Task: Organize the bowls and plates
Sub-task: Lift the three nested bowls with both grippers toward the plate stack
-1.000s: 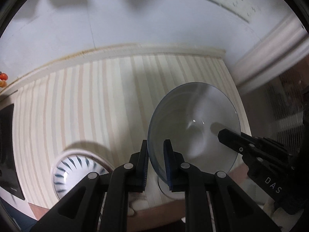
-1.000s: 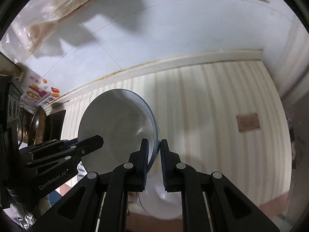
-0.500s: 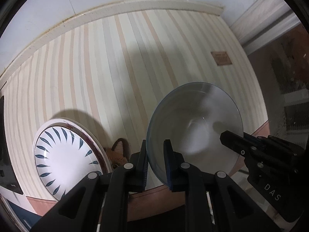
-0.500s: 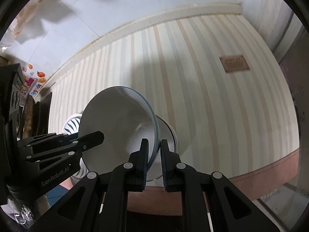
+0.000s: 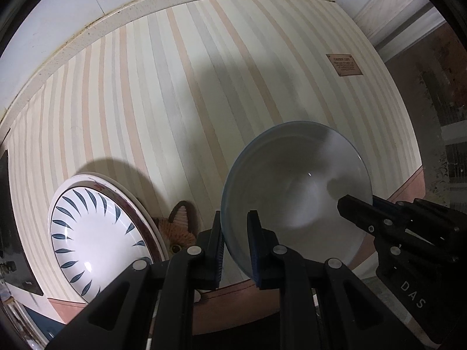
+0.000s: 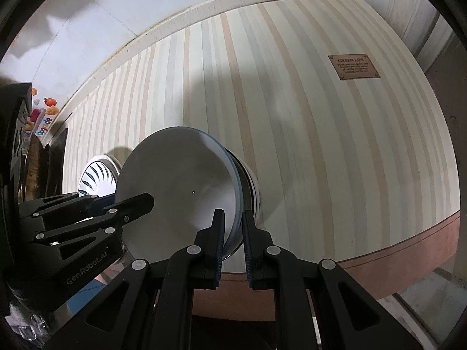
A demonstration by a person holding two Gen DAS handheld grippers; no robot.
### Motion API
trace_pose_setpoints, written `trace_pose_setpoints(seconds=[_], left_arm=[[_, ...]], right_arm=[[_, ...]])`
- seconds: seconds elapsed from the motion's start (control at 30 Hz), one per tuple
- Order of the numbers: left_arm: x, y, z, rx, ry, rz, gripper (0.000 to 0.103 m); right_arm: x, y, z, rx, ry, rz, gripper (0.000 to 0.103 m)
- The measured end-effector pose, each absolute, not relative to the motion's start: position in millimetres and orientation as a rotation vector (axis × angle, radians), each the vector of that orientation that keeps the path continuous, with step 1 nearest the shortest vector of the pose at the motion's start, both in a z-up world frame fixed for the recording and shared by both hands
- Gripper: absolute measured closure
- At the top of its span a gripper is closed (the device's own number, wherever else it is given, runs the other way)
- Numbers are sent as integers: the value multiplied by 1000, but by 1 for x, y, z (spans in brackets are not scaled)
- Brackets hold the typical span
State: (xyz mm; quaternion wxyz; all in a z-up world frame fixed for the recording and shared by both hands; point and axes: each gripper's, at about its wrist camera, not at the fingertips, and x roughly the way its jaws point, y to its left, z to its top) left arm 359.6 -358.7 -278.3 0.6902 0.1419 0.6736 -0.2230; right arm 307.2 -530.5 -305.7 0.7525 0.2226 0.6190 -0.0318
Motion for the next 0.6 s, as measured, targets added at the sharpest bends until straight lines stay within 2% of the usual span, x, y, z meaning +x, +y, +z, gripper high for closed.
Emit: trace_pose_setpoints(seconds=[0.43,0.6], left_arm=[[357,-363,-291,360,1492,-494,90],[352,-356,-278,349,1463,-499,90]], right_arm=[[313,-529,-305,436,1365,-80,89],[311,-531,-303,457,1363,-84,88]])
